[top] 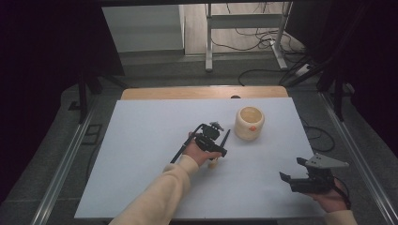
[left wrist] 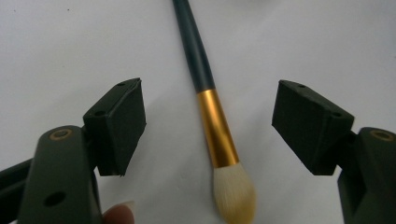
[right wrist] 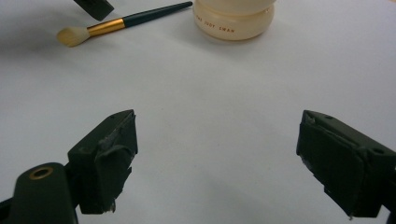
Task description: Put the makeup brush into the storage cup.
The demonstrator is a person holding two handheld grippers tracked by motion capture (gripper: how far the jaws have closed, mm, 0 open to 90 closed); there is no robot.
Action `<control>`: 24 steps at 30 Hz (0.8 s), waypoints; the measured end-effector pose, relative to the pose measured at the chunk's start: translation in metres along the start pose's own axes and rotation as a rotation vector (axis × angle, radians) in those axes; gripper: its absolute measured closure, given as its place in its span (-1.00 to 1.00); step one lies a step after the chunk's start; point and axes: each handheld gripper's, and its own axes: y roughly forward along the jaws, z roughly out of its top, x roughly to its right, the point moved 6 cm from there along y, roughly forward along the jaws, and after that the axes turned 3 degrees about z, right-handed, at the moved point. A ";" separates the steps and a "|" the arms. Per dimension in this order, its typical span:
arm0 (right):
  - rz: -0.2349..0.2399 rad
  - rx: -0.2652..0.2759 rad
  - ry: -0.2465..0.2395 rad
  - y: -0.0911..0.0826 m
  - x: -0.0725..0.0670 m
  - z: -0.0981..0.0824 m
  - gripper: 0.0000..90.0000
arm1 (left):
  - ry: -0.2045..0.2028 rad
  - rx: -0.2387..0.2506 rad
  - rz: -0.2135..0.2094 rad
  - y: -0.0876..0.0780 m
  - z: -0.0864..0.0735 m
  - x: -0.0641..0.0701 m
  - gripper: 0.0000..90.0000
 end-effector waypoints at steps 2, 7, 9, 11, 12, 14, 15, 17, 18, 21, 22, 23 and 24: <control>0.000 0.001 0.002 0.000 0.000 0.000 -0.71 | -0.016 -0.002 0.000 0.003 0.001 -0.001 -0.40; 0.001 0.001 0.001 0.001 0.000 0.000 -0.71 | -0.027 -0.005 0.005 0.008 0.003 -0.001 -0.31; 0.000 0.001 0.000 0.001 0.000 0.000 -0.71 | -0.025 -0.009 0.009 0.010 0.003 -0.002 -0.27; -0.001 0.000 0.000 0.001 0.001 0.000 -0.71 | -0.024 -0.017 0.009 0.011 0.003 -0.001 -0.24; 0.000 0.001 0.001 0.001 0.001 0.000 -0.71 | -0.022 -0.019 0.010 0.012 0.003 0.000 -0.22; 0.000 0.001 0.001 0.001 0.001 0.000 -0.71 | -0.015 -0.027 0.023 0.013 0.003 0.001 -0.18; 0.000 0.000 0.000 0.001 0.001 0.000 -0.71 | -0.009 -0.032 0.032 0.013 0.003 0.001 -0.16; 0.000 0.001 0.000 0.001 0.000 0.000 -0.71 | -0.003 -0.035 0.052 0.014 0.003 0.002 -0.09; 0.000 0.001 -0.001 0.001 0.000 0.000 -0.71 | 0.000 -0.036 0.062 0.014 0.003 0.002 -0.03; 0.000 0.000 -0.001 0.001 0.000 0.000 -0.71 | -0.001 -0.050 0.061 0.017 0.003 0.003 0.07; 0.000 -0.001 -0.002 0.001 0.000 0.000 -0.71 | 0.002 -0.053 0.062 0.018 0.002 0.004 0.09; 0.000 -0.001 -0.002 0.001 0.000 0.000 -0.71 | 0.001 -0.055 0.063 0.019 0.002 0.005 0.12; 0.000 -0.001 -0.002 0.001 0.000 0.000 -0.71 | 0.003 -0.058 0.064 0.020 0.002 0.005 0.14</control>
